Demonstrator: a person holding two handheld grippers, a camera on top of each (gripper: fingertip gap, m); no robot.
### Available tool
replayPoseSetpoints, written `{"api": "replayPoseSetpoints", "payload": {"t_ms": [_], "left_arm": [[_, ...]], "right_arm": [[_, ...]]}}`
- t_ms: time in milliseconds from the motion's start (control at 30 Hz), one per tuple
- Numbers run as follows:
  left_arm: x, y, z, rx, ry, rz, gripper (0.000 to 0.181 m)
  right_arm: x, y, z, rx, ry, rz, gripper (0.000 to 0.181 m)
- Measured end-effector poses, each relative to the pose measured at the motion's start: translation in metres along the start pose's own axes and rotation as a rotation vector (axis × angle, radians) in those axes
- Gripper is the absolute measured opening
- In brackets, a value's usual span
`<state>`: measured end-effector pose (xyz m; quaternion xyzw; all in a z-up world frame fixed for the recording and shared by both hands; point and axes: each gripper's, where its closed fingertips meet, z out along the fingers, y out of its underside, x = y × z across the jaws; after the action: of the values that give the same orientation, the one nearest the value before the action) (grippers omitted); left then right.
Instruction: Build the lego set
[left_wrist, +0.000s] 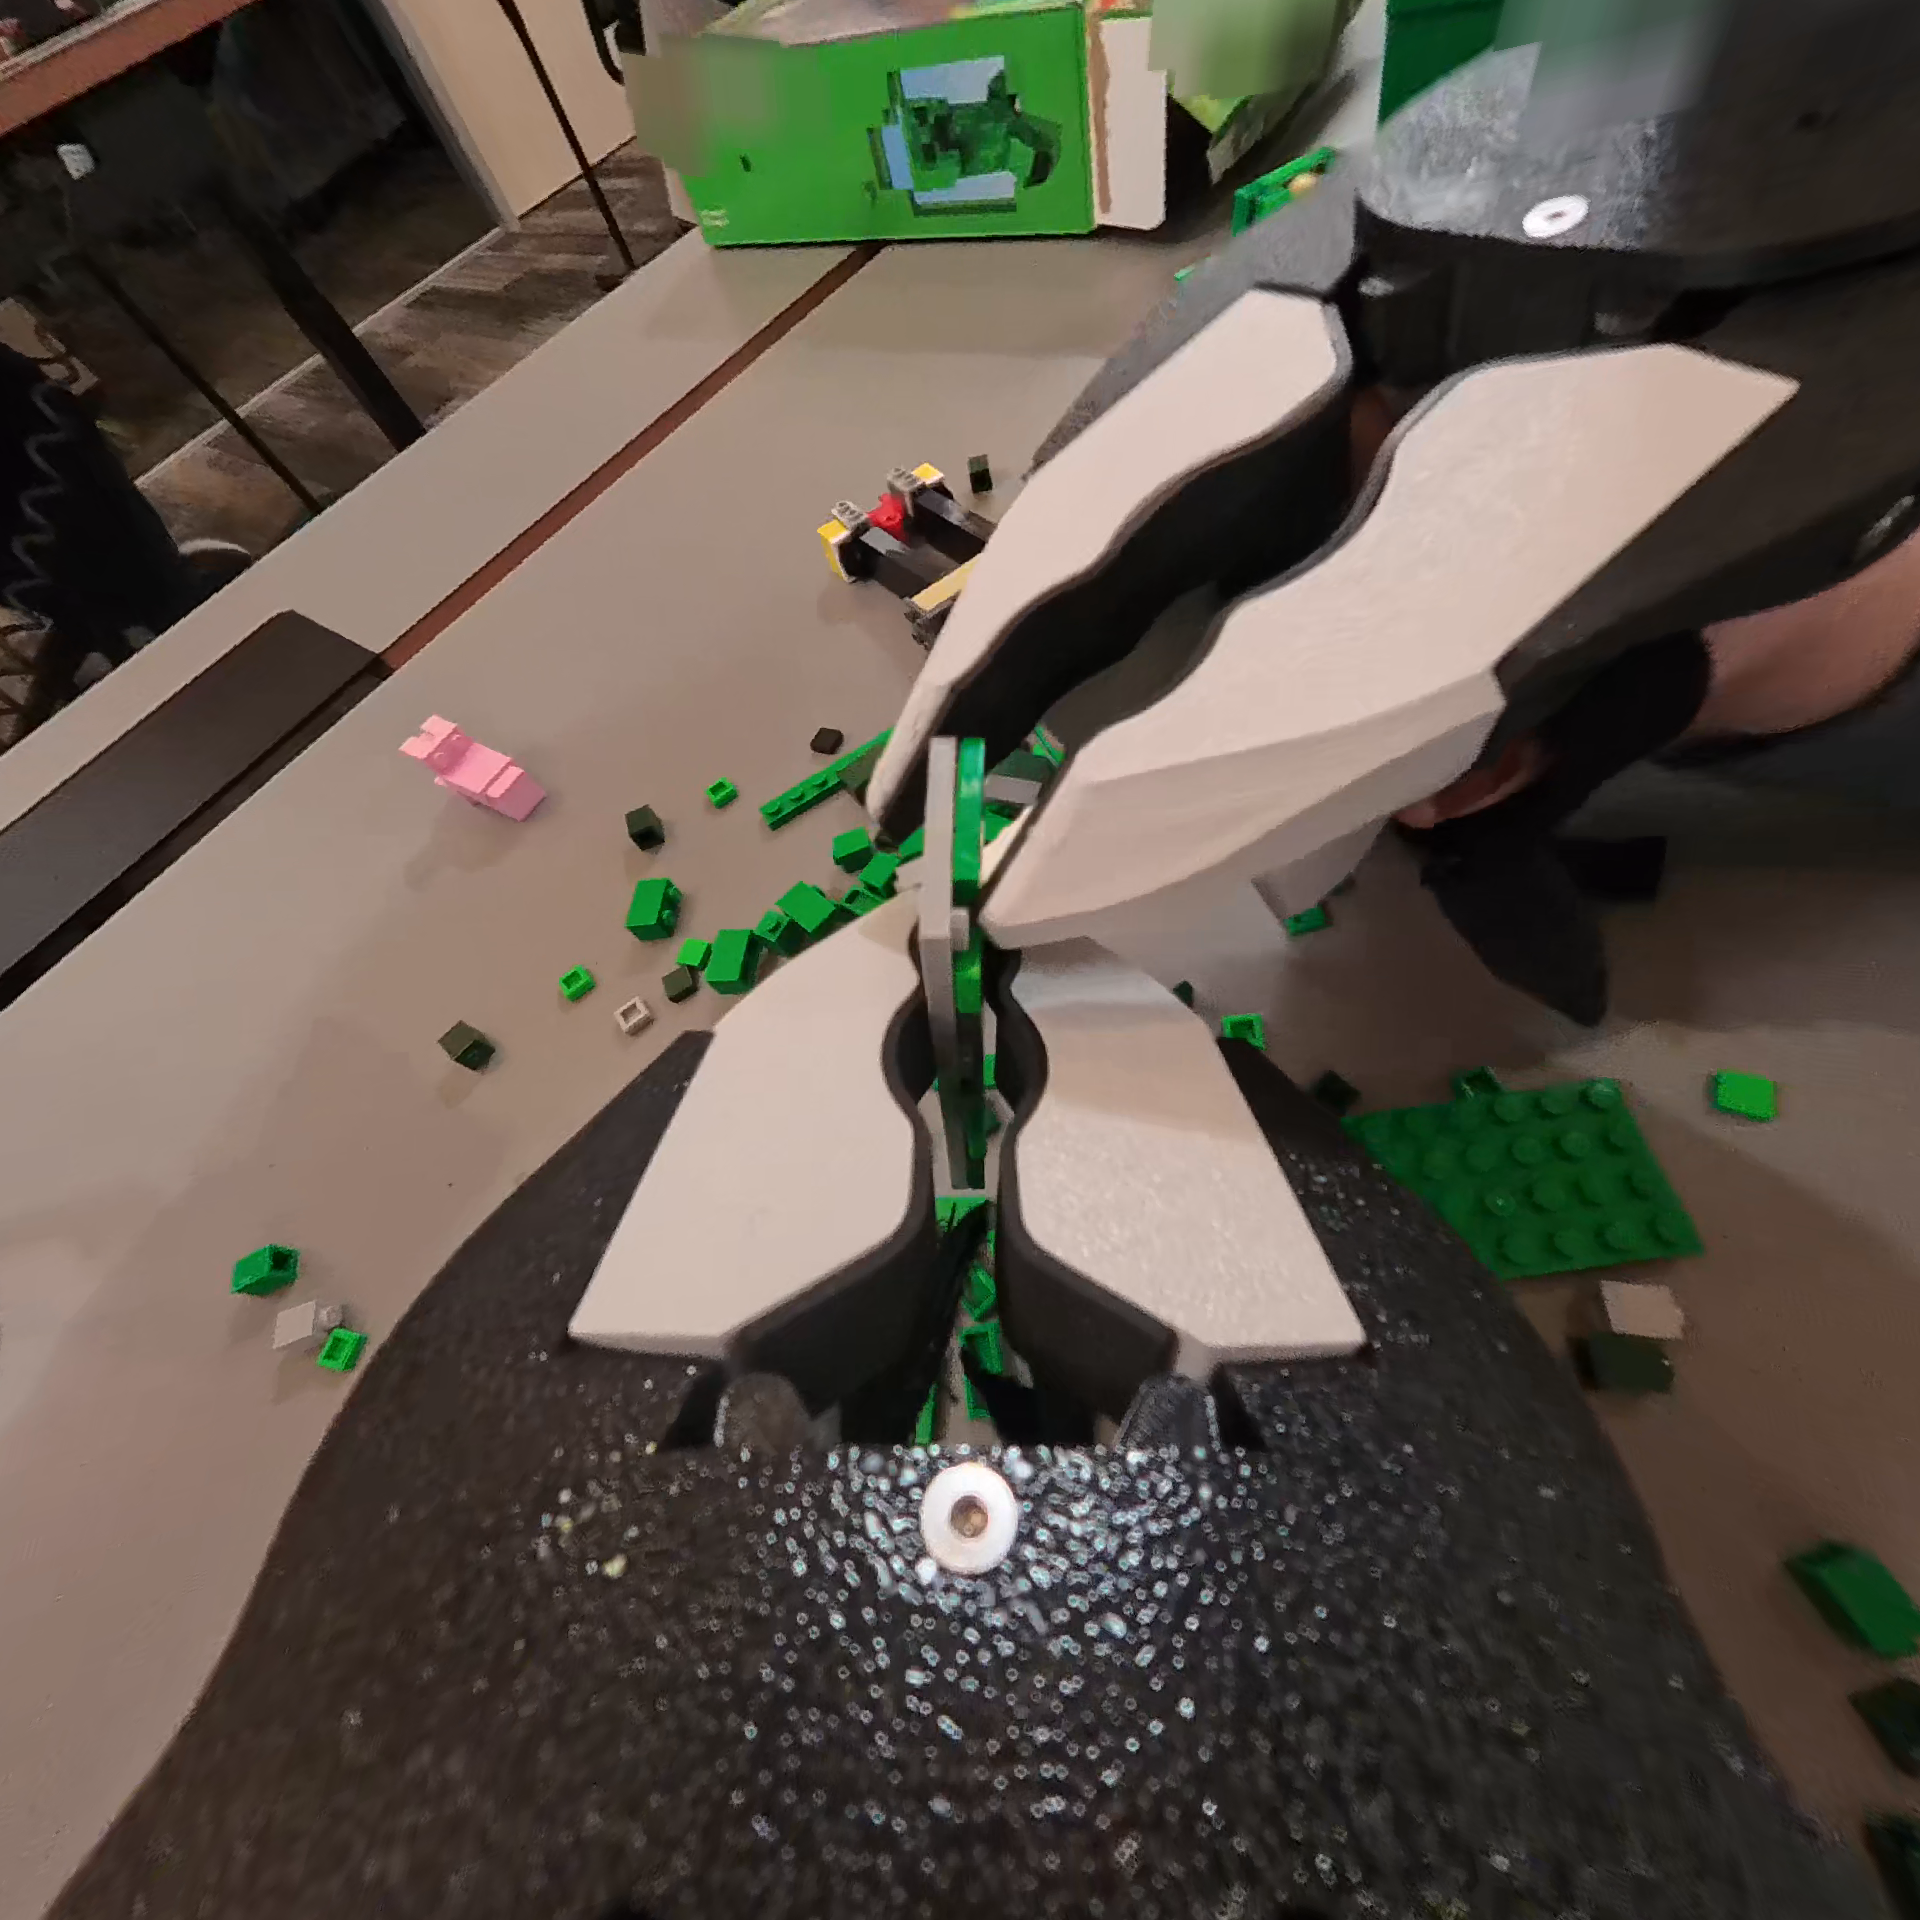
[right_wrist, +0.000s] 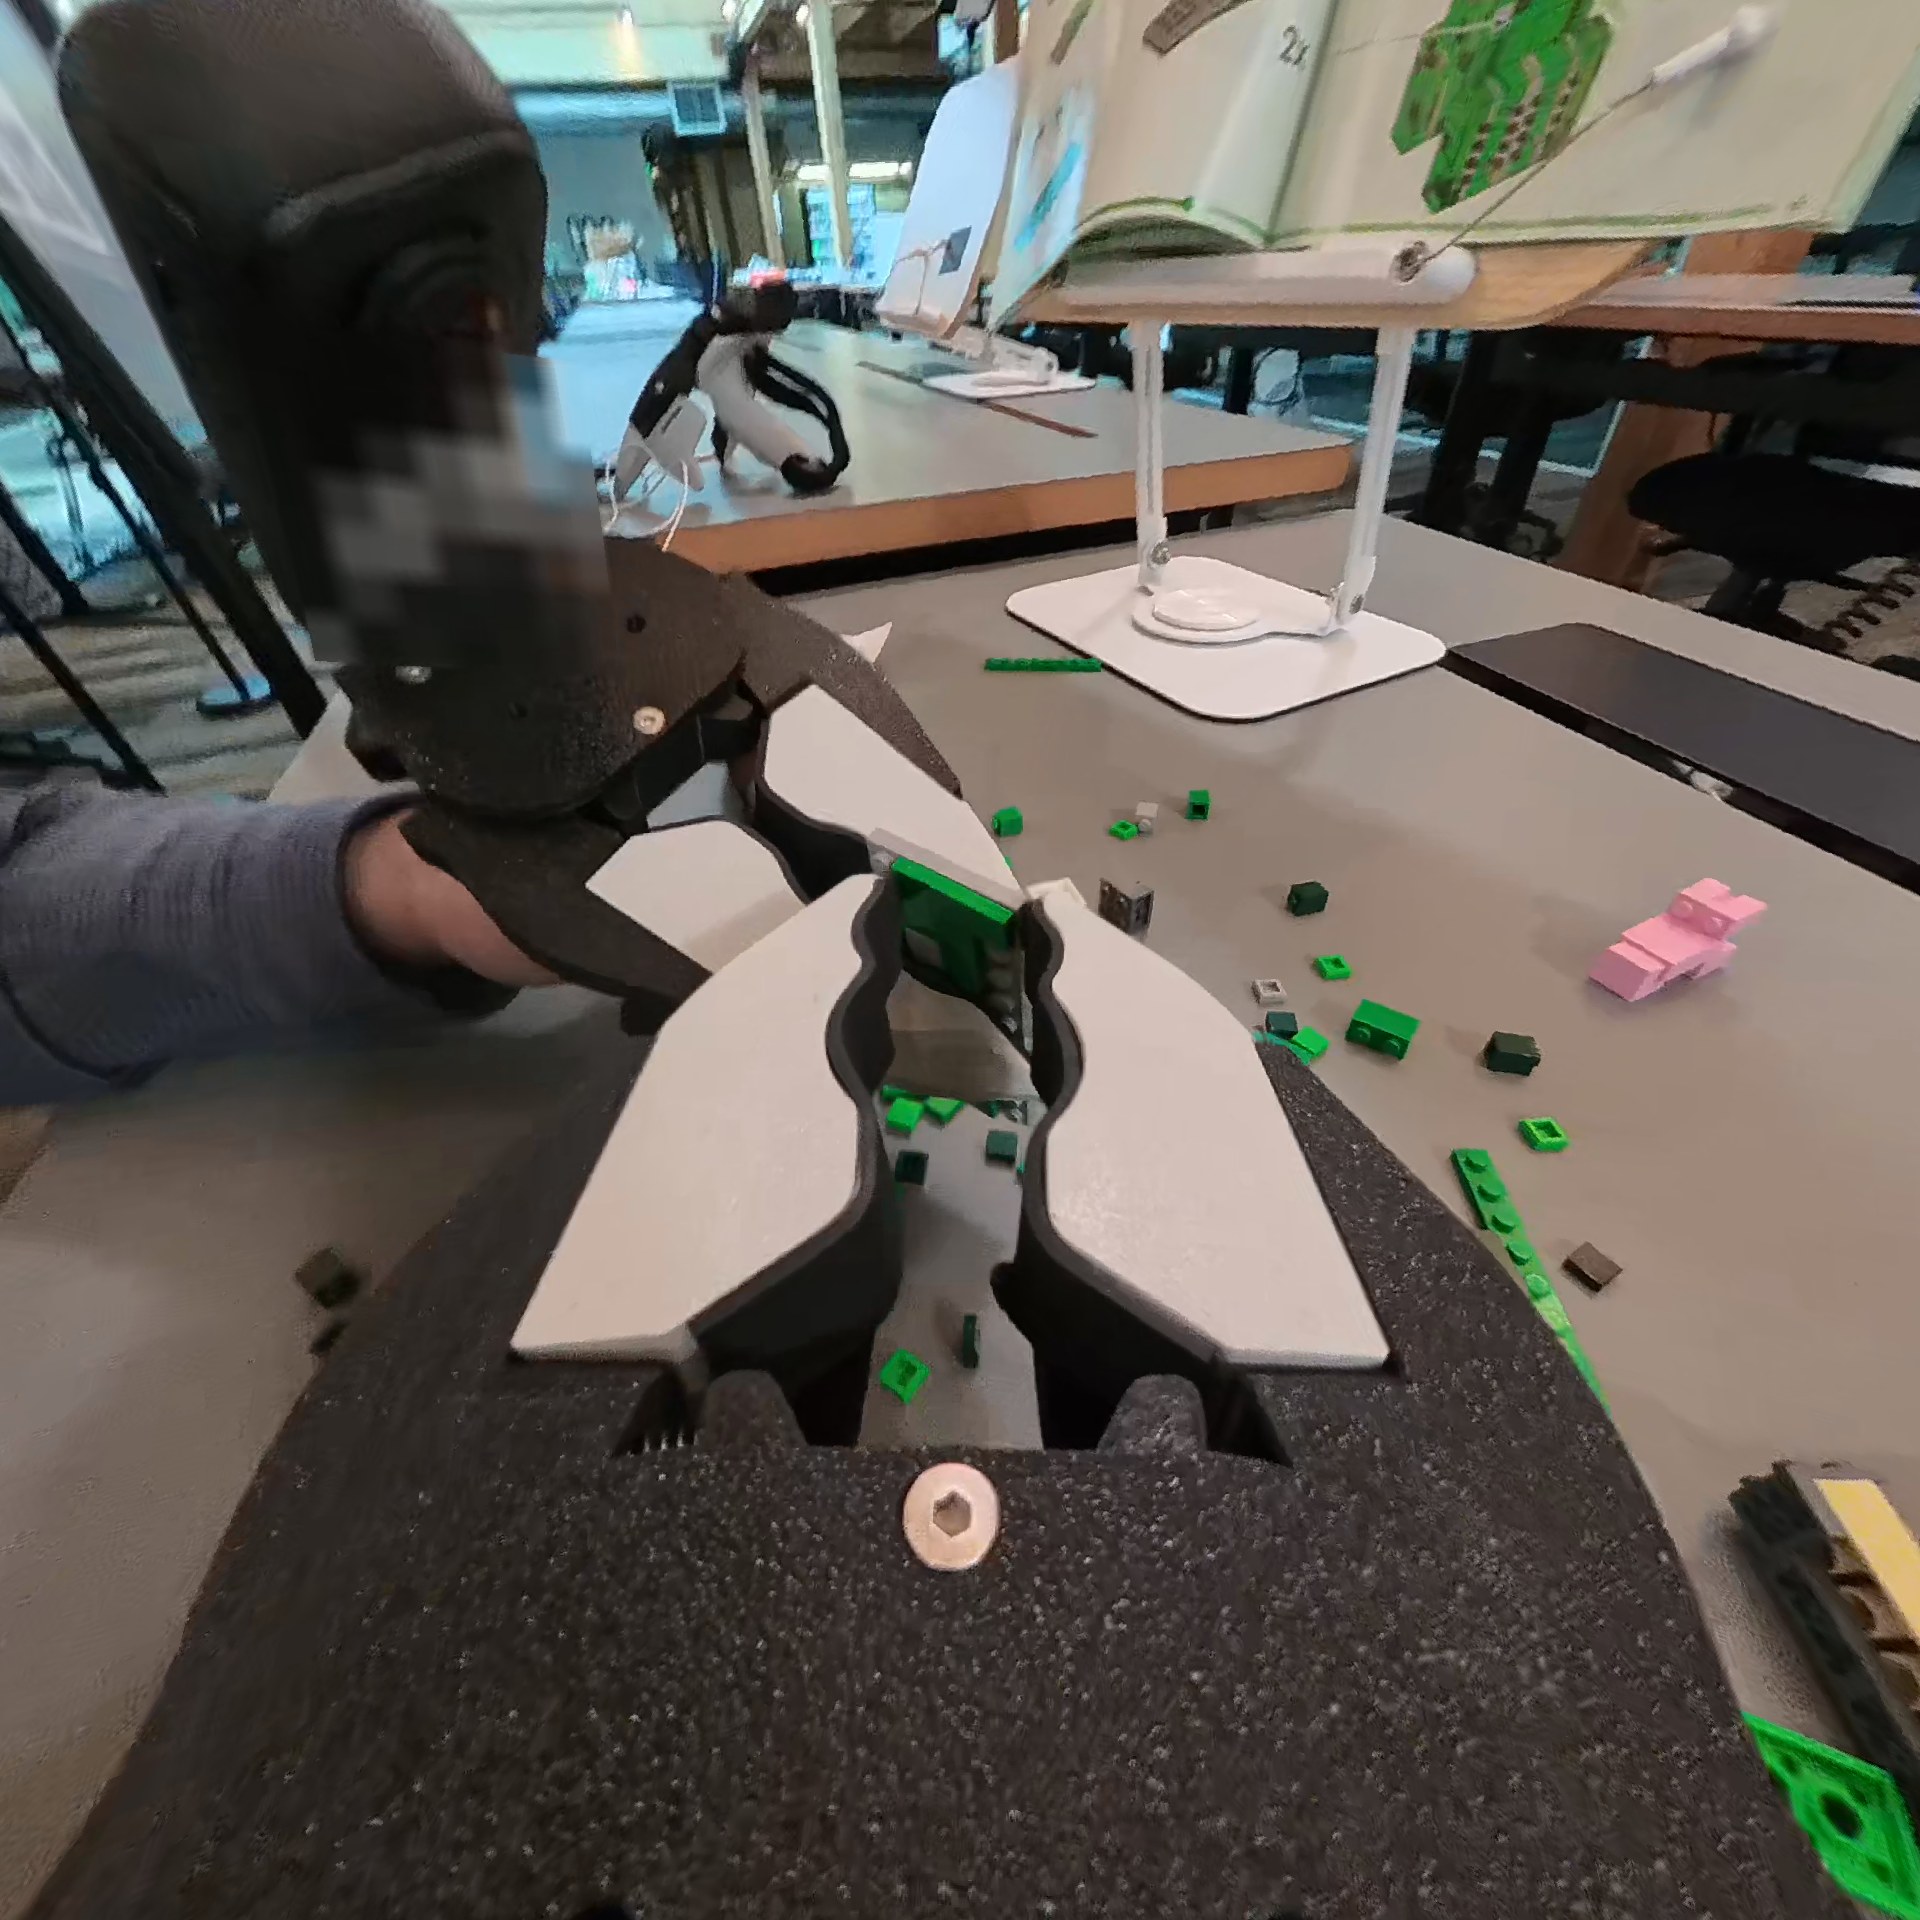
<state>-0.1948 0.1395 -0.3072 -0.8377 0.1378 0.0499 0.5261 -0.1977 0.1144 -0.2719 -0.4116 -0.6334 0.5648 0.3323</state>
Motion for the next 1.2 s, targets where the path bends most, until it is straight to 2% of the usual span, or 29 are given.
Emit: {"api": "replayPoseSetpoints", "payload": {"t_ms": [100, 200, 500, 700, 767, 867, 967, 1033, 1100, 1200], "left_arm": [[0.006, 0.004, 0.001, -0.024, 0.042, 0.039, 0.006], [0.009, 0.004, 0.002, -0.010, 0.086, -0.018, 0.006], [-0.007, 0.004, 0.002, -0.006, -0.044, -0.029, 0.005], [-0.014, 0.002, 0.000, -0.012, -0.087, -0.087, 0.006], [-0.019, 0.005, 0.000, -0.036, -0.139, -0.087, 0.006], [-0.023, 0.004, 0.000, -0.065, -0.211, -0.037, 0.006], [-0.023, 0.003, 0.000, -0.024, -0.164, -0.123, 0.006], [-0.027, 0.007, 0.001, -0.024, -0.168, -0.133, 0.006], [-0.028, 0.008, 0.000, -0.012, -0.170, -0.132, 0.005], [-0.024, 0.002, 0.001, 0.014, -0.145, -0.122, 0.005]], "right_arm": [[-0.002, 0.007, -0.004, -0.047, -0.033, -0.058, 0.017], [-0.002, 0.007, -0.004, -0.048, -0.036, -0.049, 0.016], [0.006, 0.001, 0.004, -0.009, 0.078, 0.034, 0.020], [0.010, -0.002, 0.007, -0.014, 0.214, -0.016, 0.020], [0.019, 0.001, 0.005, -0.049, 0.323, -0.085, 0.000], [0.020, 0.000, 0.005, -0.056, 0.361, -0.109, 0.000], [0.017, -0.003, 0.007, -0.017, 0.306, -0.030, 0.000], [0.014, -0.008, 0.008, 0.028, 0.262, 0.036, 0.019], [0.014, -0.006, 0.009, 0.027, 0.234, 0.077, 0.031], [0.012, -0.005, 0.011, 0.028, 0.213, 0.081, 0.034]]}}
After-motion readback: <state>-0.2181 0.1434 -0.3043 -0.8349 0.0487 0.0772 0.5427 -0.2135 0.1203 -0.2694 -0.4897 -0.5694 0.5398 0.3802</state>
